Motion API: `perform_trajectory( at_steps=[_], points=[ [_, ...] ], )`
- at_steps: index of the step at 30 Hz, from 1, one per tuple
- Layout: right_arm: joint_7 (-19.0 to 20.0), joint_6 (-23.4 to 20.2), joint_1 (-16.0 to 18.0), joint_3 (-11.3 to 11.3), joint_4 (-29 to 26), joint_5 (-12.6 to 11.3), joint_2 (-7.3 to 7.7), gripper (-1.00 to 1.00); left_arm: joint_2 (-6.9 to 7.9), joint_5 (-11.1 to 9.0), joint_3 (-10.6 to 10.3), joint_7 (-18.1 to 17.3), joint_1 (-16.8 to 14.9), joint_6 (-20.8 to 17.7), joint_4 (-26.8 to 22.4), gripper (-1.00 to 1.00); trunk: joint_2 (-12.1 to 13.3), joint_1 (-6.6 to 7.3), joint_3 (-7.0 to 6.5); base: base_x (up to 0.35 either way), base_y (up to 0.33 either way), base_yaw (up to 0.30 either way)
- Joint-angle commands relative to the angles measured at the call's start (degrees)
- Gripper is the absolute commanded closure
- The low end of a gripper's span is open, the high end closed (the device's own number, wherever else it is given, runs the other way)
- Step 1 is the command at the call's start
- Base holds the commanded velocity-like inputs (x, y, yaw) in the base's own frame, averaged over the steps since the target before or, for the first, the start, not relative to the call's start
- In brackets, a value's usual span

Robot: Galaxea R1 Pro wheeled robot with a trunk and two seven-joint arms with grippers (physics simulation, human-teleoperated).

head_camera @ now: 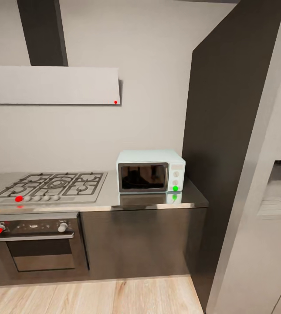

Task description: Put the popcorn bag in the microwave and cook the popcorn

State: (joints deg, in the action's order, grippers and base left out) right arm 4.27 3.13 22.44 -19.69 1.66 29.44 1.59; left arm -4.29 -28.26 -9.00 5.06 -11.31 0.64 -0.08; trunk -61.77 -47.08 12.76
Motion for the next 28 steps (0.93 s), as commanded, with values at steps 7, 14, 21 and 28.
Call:
perform_trajectory(
  at_steps=[7, 14, 21, 28],
  points=[
    [0.0, 5.0, -8.4, -0.9, 0.3, 0.0, -0.59, 1.00, -0.02, -0.5, -0.5, 0.2, 0.0, 0.1, 0.0, -1.00, 0.0, 0.00, 0.07, 0.000, 0.000, 0.000],
    [-0.6, 5.0, -13.1, -0.7, -0.7, -2.8, -0.27, 1.00, 3.69, 0.3, -0.9, 0.3, -0.1, 0.2, -0.3, -1.00, 0.0, 0.00, 0.07, 0.000, 0.000, 0.000],
    [-0.6, 5.1, -13.1, -0.7, -0.7, -2.8, -0.23, 1.00, 3.67, 0.3, -0.9, 0.3, -0.1, 0.2, -0.3, -1.00, 0.0, 0.00, 0.07, 0.000, 0.000, 0.000],
    [-0.6, 5.1, -13.1, -0.7, -0.7, -2.8, -0.27, 1.00, 3.67, 0.3, -0.9, 0.3, -0.1, 0.2, -0.3, -1.00, 0.0, 0.00, 0.07, 0.000, 0.000, 0.000]
  ],
)
